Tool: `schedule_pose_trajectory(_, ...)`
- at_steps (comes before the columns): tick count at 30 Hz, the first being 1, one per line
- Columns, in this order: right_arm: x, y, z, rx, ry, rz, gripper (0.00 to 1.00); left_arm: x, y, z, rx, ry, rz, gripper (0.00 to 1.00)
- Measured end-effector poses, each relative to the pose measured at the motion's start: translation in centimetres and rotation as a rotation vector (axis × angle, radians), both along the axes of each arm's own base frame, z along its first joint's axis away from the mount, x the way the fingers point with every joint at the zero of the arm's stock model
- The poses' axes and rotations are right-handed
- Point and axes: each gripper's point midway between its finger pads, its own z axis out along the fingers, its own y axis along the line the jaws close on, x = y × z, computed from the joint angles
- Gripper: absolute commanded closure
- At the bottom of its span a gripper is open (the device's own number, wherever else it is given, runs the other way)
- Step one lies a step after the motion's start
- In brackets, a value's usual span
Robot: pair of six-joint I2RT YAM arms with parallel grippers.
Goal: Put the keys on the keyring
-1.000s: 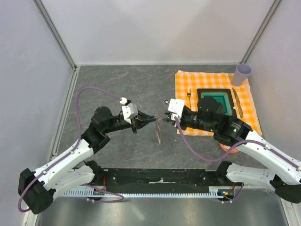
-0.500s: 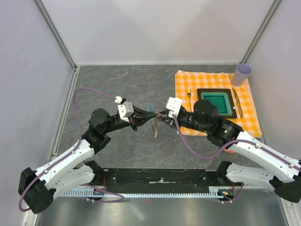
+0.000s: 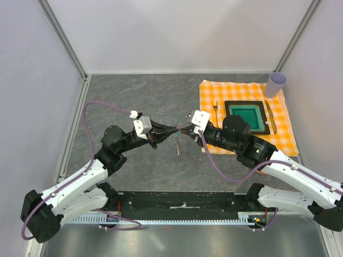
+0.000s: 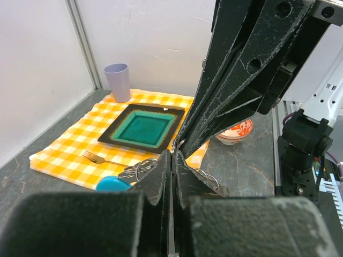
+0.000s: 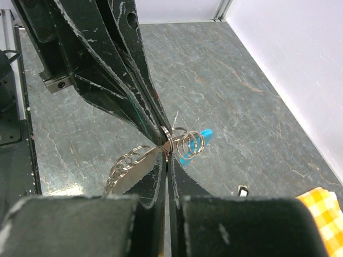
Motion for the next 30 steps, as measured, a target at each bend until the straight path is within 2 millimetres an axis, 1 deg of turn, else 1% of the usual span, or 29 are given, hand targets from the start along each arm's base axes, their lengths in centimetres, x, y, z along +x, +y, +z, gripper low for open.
schedule_pose_trajectory(5,-0.4,-0.1,-0.1,0.018,0.005,0.010,1.00,-0.2,0.1,0.0,-0.016,0.002,0.006,0.98)
schedule_pose_trajectory(9,-0.8,0.3,0.2,0.050,0.018,0.032,0.99,-0.2,0.1,0.4,-0.039,0.001,0.007,0.98)
schedule_pose_trajectory(13,-0.4,0.7,0.4,0.089,0.038,0.028,0.79,0.2,0.0,0.9,-0.071,0.005,0.011,0.98)
schedule_pose_trajectory(15,-0.3,0.9,0.1,0.102,0.052,0.024,0.79,0.4,0.1,1.0,-0.085,0.010,0.015,0.98)
schedule_pose_trajectory(18,-0.5,1.3,-0.9,0.097,0.078,0.033,0.79,0.4,0.1,1.3,-0.105,0.006,0.017,0.98)
schedule_pose_trajectory(20,-0.5,1.2,-1.4,0.088,0.083,0.025,0.82,0.5,0.2,1.4,-0.113,0.005,0.027,0.98)
schedule_pose_trajectory(23,-0.3,0.9,-1.4,0.088,0.077,0.003,0.90,0.6,0.3,1.6,-0.120,0.003,0.034,0.98)
schedule_pose_trajectory(26,-0.2,0.5,-0.9,0.099,0.063,-0.014,0.91,0.6,0.3,1.8,-0.127,-0.001,0.035,0.98)
schedule_pose_trajectory(27,-0.1,0.3,-0.7,0.103,0.058,-0.020,0.90,0.6,0.3,1.9,-0.130,-0.002,0.036,0.98)
schedule_pose_trajectory(29,-0.1,0.2,-0.6,0.106,0.055,-0.024,0.83,0.6,0.3,1.9,-0.134,-0.002,0.035,0.98)
schedule_pose_trajectory(30,-0.1,0.2,-0.6,0.106,0.055,-0.024,0.76,0.6,0.3,2.0,-0.135,-0.002,0.035,0.98)
